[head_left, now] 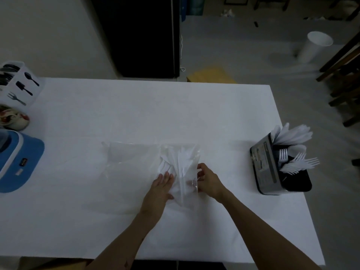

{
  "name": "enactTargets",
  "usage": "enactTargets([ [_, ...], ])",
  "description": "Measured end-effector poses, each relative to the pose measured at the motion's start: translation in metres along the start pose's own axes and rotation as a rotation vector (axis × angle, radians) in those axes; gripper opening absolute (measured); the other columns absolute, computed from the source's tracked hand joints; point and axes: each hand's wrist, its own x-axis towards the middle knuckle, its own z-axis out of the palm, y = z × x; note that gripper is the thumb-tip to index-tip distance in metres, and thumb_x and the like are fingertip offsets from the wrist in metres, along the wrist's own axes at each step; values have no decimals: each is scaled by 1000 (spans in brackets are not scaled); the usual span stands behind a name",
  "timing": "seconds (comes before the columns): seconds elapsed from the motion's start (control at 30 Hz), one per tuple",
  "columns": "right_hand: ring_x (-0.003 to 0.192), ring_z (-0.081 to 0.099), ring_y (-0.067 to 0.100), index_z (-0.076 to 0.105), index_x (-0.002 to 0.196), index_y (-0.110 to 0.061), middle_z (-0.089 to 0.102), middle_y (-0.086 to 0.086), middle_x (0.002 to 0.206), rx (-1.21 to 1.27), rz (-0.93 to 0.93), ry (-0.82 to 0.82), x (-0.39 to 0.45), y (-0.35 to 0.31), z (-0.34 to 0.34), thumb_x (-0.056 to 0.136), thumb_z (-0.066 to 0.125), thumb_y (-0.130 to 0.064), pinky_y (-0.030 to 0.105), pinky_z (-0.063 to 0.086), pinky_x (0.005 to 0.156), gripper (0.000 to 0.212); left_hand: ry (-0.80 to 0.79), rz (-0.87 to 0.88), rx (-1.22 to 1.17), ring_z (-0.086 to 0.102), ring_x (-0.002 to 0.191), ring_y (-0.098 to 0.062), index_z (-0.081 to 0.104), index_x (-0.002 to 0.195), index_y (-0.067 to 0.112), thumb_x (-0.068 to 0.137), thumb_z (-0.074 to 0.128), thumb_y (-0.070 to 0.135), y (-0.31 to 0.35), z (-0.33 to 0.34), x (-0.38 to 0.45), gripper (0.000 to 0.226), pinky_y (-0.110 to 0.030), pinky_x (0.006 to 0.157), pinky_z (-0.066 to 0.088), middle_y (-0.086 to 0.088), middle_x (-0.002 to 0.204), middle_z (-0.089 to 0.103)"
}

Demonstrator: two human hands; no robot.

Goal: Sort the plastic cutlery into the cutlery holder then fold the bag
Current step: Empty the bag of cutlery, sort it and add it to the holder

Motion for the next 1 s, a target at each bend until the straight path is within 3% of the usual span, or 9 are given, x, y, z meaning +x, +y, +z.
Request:
enactTargets([
  [0.07, 77, 61, 20, 60, 102, -16, 65, 4, 88, 1, -4, 79, -1, -1, 1, 74, 80, -13, 27, 55, 60, 35, 51, 93, 237, 57, 121, -28, 35, 136, 12, 49, 89, 44, -13, 9, 4, 107, -30, 105, 38, -9, 132, 59],
  [0.13, 70, 60, 19, 63, 89, -17, 66, 2, 80, 5, -17, 144, -2, 1, 1, 71, 76, -7, 34, 58, 62, 24, 49, 105, 287, 39, 134, -34, 26, 145, 13, 62, 80, 47, -17, 9, -1, 104, -41, 106, 41, -11, 146, 42],
  [0.2, 68, 61, 19, 65, 82, -15, 66, 4, 76, 18, -29, 190, -2, 3, -4, 73, 73, -4, 41, 61, 64, 17, 50, 56, 294, 10, 143, -33, 1, 151, 31, 78, 62, 53, -21, 3, -7, 98, -47, 113, 25, -7, 157, 13],
  [0.3, 66, 64, 19, 67, 78, -15, 67, 5, 73, -43, -53, 250, -5, 7, -24, 75, 71, 1, 42, 62, 63, 16, 53, -19, 392, -5, 147, -32, -29, 136, 53, 82, 44, 65, -33, -5, -13, 92, -47, 117, 13, 1, 158, -9],
  [0.53, 68, 65, 21, 60, 75, -25, 69, 0, 72, -273, -60, 414, -4, 24, -68, 77, 70, -2, 27, 51, 55, 25, 65, -152, 475, -3, 148, -33, -14, 146, 33, 83, 48, 64, -52, -22, -26, 94, -53, 116, 11, 1, 160, -12],
  [0.7, 101, 62, 27, 69, 106, -16, 70, 5, 110, -569, -241, 519, -1, 25, -53, 76, 80, -14, 34, 48, 87, 32, 25, -52, 507, 56, 121, -36, 39, 136, 12, 45, 88, 51, -44, -20, -21, 111, -51, 90, 49, -16, 137, 53],
  [0.8, 102, 58, 27, 69, 109, -20, 68, 1, 113, -714, -454, 511, -7, 16, -26, 79, 77, -23, 38, 47, 83, 31, 53, 30, 361, 50, 126, -35, 34, 140, 6, 54, 88, 36, -45, -18, -24, 106, -26, 113, 22, -16, 142, 47],
  [0.9, 102, 55, 25, 65, 119, -18, 67, 2, 110, -698, -444, 265, -7, 10, 3, 86, 71, -29, 37, 49, 83, 35, 51, 43, 376, 26, 142, -33, 22, 149, 16, 74, 75, 34, -49, -16, -24, 94, -36, 116, 15, -10, 155, 24],
  [1.0, 96, 57, 25, 69, 111, -18, 70, 3, 98, -725, -369, 210, 0, 9, 17, 91, 65, -24, 36, 47, 77, 22, 17, -3, 375, 14, 146, -30, 13, 150, 23, 83, 66, 36, -40, -14, -24, 87, -38, 116, 14, -6, 159, 9],
])
